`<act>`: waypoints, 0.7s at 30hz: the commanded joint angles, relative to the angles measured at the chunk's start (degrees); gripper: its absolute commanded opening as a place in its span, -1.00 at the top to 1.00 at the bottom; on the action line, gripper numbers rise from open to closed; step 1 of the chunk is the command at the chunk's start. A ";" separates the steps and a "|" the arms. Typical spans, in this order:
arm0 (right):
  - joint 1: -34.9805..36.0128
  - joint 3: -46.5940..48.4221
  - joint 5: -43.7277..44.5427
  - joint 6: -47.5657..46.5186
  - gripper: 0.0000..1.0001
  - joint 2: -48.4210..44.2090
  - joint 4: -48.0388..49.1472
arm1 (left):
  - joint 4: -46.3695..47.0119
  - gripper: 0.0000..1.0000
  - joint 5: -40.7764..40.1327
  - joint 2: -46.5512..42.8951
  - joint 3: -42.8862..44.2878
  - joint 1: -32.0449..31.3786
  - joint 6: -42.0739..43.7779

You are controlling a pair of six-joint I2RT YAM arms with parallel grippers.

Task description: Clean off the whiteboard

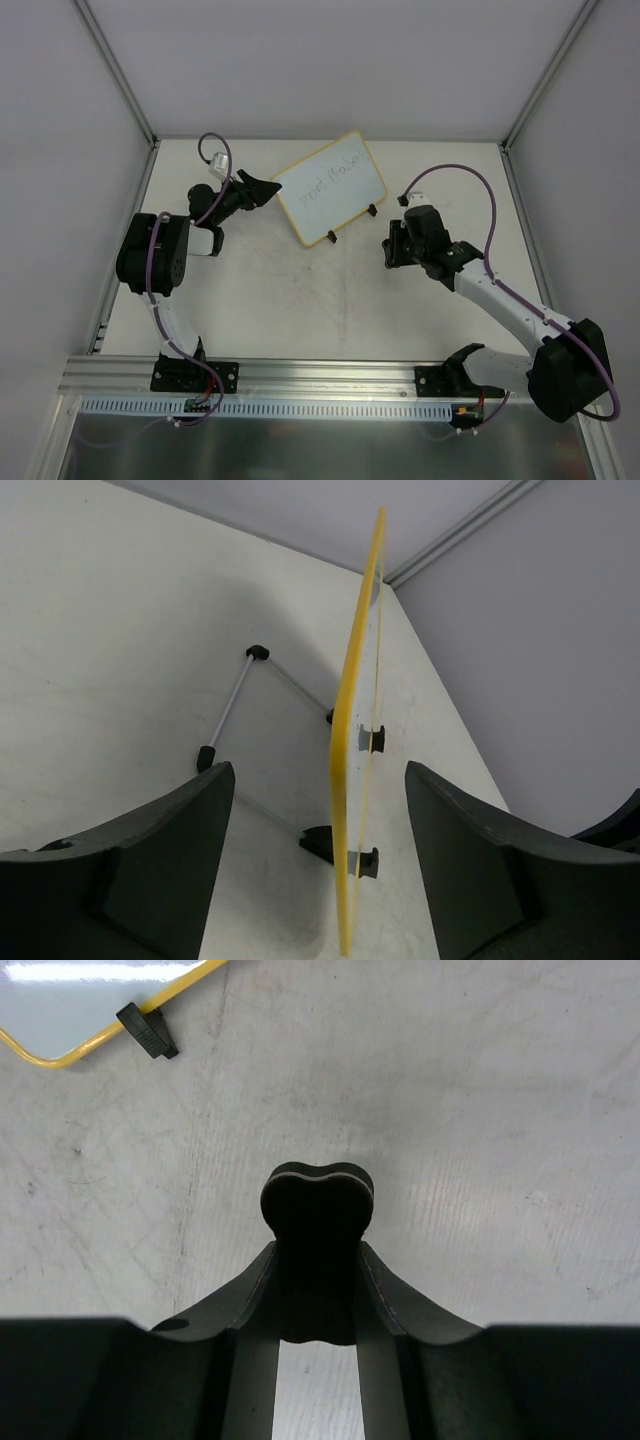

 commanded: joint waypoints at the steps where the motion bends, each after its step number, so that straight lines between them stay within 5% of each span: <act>1: 0.42 3.48 -1.12 -1.07 0.99 0.50 1.47 | 12.32 -0.32 3.19 2.03 2.55 0.50 -2.78; 9: 0.42 4.36 -1.64 -1.25 0.99 2.17 1.99 | 12.94 -0.13 5.03 3.79 4.40 0.41 -3.48; 21: 0.50 5.06 -2.08 -1.42 0.99 4.63 3.39 | 13.21 -0.14 7.06 5.11 7.03 -1.35 -3.39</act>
